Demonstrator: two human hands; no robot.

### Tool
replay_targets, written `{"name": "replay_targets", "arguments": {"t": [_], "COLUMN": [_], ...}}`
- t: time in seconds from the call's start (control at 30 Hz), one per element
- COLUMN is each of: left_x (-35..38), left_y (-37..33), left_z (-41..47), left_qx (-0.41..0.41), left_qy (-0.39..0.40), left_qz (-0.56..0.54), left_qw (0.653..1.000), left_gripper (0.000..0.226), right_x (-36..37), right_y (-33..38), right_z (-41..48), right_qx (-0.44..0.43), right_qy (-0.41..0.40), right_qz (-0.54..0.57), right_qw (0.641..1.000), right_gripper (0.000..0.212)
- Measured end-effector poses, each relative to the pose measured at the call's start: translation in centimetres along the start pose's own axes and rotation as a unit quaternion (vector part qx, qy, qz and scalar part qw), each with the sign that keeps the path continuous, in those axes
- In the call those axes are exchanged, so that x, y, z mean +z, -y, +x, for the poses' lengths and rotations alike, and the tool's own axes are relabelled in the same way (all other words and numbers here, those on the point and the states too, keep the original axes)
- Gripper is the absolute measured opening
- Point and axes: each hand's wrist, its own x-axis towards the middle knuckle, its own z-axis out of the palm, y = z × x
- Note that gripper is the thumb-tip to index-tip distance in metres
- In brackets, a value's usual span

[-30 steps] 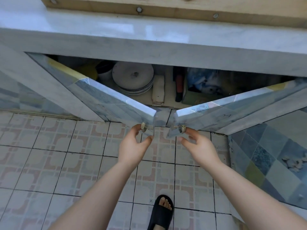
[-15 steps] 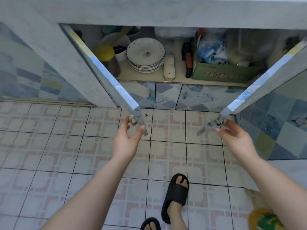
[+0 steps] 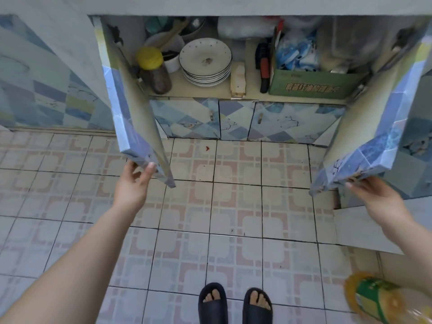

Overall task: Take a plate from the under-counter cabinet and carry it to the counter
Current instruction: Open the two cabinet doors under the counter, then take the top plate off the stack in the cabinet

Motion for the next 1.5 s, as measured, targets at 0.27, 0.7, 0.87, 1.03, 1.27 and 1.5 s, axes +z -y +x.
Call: {"name": "replay_targets", "arguments": {"t": [0.27,0.7,0.87,1.03,1.27,1.5], "left_x": [-0.4,2.9,3.8,3.1,1.9,5.2], "left_y": [-0.6,-2.1,-7.0,-11.2,-12.9,-13.5], "left_z": [-0.3,-9.0,-8.1,-5.0,-0.4,4.3], "left_qx": [-0.01,-0.184,-0.095,-0.041,0.015,0.028], "left_qy": [-0.01,0.088,0.132,0.143,0.128,0.091], "left_qz": [0.04,0.088,0.028,-0.01,0.021,-0.003], "left_qw": [0.999,0.975,0.986,0.989,0.991,0.995], "left_gripper": [0.039,0.087,0.08,0.082,0.086,0.081], "right_x": [-1.0,4.0,6.6,8.5,11.5,15.1], "right_y": [-0.7,0.0,7.0,13.9,19.0,21.1], "right_z": [0.3,-9.5,-10.4,-8.8,-4.7,0.8], "right_qx": [-0.006,0.04,-0.037,-0.117,-0.156,-0.156], "right_qy": [0.012,0.08,0.102,0.096,0.074,0.088], "right_qz": [0.001,-0.098,-0.115,-0.131,-0.151,-0.108], "right_qw": [1.0,0.991,0.987,0.98,0.973,0.978], "right_gripper": [0.039,0.056,0.052,0.05,0.057,0.057]}}
